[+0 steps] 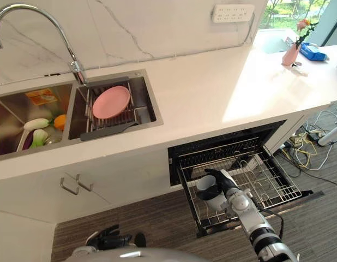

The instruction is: Place the dishes in the dishwasher.

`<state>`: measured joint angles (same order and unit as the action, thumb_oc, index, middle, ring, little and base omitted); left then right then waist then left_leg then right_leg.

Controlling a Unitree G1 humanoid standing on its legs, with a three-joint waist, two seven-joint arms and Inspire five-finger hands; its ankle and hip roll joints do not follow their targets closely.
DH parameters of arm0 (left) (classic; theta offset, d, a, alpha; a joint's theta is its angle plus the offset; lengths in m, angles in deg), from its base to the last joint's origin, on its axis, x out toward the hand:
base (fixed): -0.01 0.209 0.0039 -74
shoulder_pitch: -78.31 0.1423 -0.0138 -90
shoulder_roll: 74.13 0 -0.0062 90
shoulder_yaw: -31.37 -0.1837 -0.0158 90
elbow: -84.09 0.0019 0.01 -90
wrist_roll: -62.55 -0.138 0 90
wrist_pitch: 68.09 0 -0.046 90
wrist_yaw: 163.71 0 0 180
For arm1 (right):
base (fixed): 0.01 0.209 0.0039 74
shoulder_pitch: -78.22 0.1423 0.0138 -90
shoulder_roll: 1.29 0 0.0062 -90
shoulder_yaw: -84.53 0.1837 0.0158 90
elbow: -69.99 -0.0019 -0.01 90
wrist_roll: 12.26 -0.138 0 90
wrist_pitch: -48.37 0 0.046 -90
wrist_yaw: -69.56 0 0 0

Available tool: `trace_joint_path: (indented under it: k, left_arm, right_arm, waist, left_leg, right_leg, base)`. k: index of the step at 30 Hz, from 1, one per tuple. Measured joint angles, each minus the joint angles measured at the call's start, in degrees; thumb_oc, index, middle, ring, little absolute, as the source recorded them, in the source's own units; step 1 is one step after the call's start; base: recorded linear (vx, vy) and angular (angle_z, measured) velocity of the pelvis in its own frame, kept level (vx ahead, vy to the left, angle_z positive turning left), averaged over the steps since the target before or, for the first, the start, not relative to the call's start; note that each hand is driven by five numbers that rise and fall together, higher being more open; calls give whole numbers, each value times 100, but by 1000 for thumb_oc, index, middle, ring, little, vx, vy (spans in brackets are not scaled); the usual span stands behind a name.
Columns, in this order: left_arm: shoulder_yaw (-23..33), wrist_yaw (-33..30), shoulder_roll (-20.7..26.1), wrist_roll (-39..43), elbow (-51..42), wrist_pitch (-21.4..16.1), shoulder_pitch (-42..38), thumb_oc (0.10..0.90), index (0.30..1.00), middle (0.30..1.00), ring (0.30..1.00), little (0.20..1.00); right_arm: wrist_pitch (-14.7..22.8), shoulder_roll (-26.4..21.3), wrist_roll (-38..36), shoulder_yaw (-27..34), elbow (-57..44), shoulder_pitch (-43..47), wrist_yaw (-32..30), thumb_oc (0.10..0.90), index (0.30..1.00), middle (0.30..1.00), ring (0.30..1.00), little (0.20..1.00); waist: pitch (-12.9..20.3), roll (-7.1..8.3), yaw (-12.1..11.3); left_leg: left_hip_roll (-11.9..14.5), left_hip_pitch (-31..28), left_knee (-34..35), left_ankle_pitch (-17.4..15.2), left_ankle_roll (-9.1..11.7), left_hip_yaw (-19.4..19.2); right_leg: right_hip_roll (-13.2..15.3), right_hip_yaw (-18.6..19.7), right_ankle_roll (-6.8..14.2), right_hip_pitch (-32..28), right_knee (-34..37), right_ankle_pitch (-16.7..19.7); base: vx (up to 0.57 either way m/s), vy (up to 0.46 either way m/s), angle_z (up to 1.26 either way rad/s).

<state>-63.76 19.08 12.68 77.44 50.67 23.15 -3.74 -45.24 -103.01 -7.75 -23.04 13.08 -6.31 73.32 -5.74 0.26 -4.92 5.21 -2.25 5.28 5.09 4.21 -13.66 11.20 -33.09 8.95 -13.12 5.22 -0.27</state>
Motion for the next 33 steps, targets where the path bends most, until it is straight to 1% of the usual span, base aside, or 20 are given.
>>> trace_joint_path:
  k: [2,3,4,6,9,11,12,13,16,18,21,22,24,25,26,27,28,30,32,33]
  left_arm:
    - [1,-4,0,-7,14,-5,-10,800,900,900,900,900]
    - [-4,-5,0,-118,-1,-23,-26,800,900,900,900,900]
    - [-4,-5,0,-118,-1,-23,-26,800,900,900,900,900]
    - [0,-44,-19,-159,15,-100,-7,800,900,900,900,900]
    - [-6,-46,-18,-176,23,-108,-36,800,900,900,900,900]
    - [-5,-57,-31,-179,20,-117,-35,800,900,900,900,900]
    - [-5,-57,-31,-179,20,-117,-35,800,900,900,900,900]
    - [-5,-69,-34,-165,98,-113,-78,800,900,900,900,900]
    - [-8,-68,-30,-166,113,-68,-138,800,900,900,900,900]
    - [-12,-96,-40,-158,113,-66,-135,800,900,900,900,900]
    - [2,-91,-34,-181,115,-51,-165,800,900,900,900,900]
    - [-3,-115,-41,-183,143,-62,-167,800,900,900,900,900]
    - [35,-122,-58,-173,240,-74,-198,800,900,900,900,900]
    - [101,-89,-65,-189,231,-47,-229,800,900,900,900,900]
    - [91,-113,-72,-204,201,-18,-248,800,900,900,900,900]
    - [107,-160,-64,-199,201,-23,-223,800,900,900,900,900]
    - [173,-162,-60,-191,204,-47,-165,800,900,900,900,900]
    - [159,-151,-57,-209,215,-43,-248,800,900,900,900,900]
    - [180,-214,-70,-194,234,-73,-178,800,900,900,900,900]
    - [187,-217,-69,-206,230,-68,-191,800,900,900,900,900]
  right_arm:
    - [7,-163,468,-252,-16,85,31,800,900,900,900,900]
    - [206,-557,1072,-741,-132,98,89,800,900,900,900,900]
    - [206,-557,1072,-741,-132,98,89,800,900,900,900,900]
    - [223,-247,947,-312,141,30,65,800,900,900,900,900]
    - [217,-328,888,-458,24,28,138,800,900,900,900,900]
    - [240,187,54,165,147,-184,102,800,900,900,900,900]
    - [240,187,54,165,147,-184,102,800,900,900,900,900]
    - [222,752,-1089,546,595,-164,12,800,900,900,900,900]
    - [153,635,-1319,198,581,-177,-21,800,900,900,900,900]
    - [149,738,-1982,447,602,-215,-87,800,900,900,900,900]
    - [109,482,-1619,243,397,-141,-111,800,900,900,900,900]
    - [241,563,-1697,362,403,-170,-112,800,900,900,900,900]
    - [231,720,-1899,567,513,-116,-200,800,900,900,900,900]
    - [52,464,-1322,289,168,-125,-194,800,900,900,900,900]
    - [48,130,-1114,-124,-176,-181,-144,800,900,900,900,900]
    - [222,244,-1167,173,-52,-164,-86,800,900,900,900,900]
    - [131,374,-957,257,-132,-122,-137,800,900,900,900,900]
    - [144,-75,-498,-49,-675,-161,-138,800,900,900,900,900]
    - [280,284,-612,379,-516,-158,-192,800,900,900,900,900]
    - [231,251,-404,272,-596,-147,-281,800,900,900,900,900]
  waist:
    - [0,4,-5]
    - [-9,0,-15]
    - [-9,0,-15]
    - [3,25,-55]
    - [-16,-6,-51]
    - [-34,23,-63]
    - [-34,23,-63]
    - [-37,12,-56]
    - [-58,15,-60]
    - [-65,38,-68]
    - [-69,31,-64]
    - [-71,57,-60]
    - [-54,82,-76]
    - [-65,63,-61]
    - [-104,38,-56]
    - [-115,75,-72]
    - [-91,100,-58]
    - [-132,76,-36]
    - [-112,106,-41]
    - [-108,99,-25]
  left_leg:
    - [-2,11,1,0,0,1]
    - [-8,6,0,0,0,6]
    - [-8,6,0,0,0,6]
    - [-10,6,1,-1,1,13]
    - [-20,27,0,-2,1,15]
    - [-25,17,0,-2,2,22]
    - [-25,17,0,-2,2,22]
    - [-33,20,1,-14,15,20]
    - [-57,21,0,-14,14,20]
    - [-61,20,0,-14,14,22]
    - [-63,27,0,-14,14,17]
    - [-61,8,0,-14,14,18]
    - [-60,16,0,-14,14,18]
    - [-65,50,1,-16,15,20]
    - [-64,54,-1,-14,11,20]
    - [-63,7,-1,-12,9,21]
    - [-64,-3,0,-14,11,16]
    - [-65,26,0,-15,12,14]
    - [-65,-18,0,-14,12,10]
    - [-66,-6,0,-22,19,-2]
  right_leg:
    - [3,5,0,9,1,0]
    - [13,-5,10,6,-8,-5]
    - [13,-5,10,6,-8,-5]
    - [11,-13,17,0,-13,-20]
    - [17,-18,20,11,-6,-18]
    - [19,-35,25,-2,-9,-33]
    - [19,-35,25,-2,-9,-33]
    - [20,-24,20,3,-10,-44]
    - [29,-33,27,1,-9,-43]
    - [51,-41,33,-2,-10,-48]
    - [50,-35,34,6,-5,-48]
    - [54,-37,34,-7,-9,-49]
    - [48,-33,27,-7,-13,-64]
    - [43,-35,30,29,-10,-62]
    - [58,-36,35,37,-24,-56]
    - [58,-33,35,-10,-25,-57]
    - [56,-16,25,-11,-28,-65]
    - [59,-31,31,9,-24,-64]
    - [65,-8,27,-18,-35,-70]
    - [65,1,29,-3,-31,-74]
  base:
    - [0,0,0]
    - [0,0,0]
    - [-3,13,5]
    - [0,0,0]
    - [11,4,1]
    - [33,9,3]
    - [0,0,0]
    - [0,0,0]
    - [0,0,0]
    - [0,0,0]
    - [0,0,0]
    - [0,0,0]
    - [0,0,0]
    - [0,0,0]
    - [0,0,0]
    - [0,0,0]
    - [0,0,0]
    - [0,0,0]
    - [5,0,-3]
    - [0,0,0]
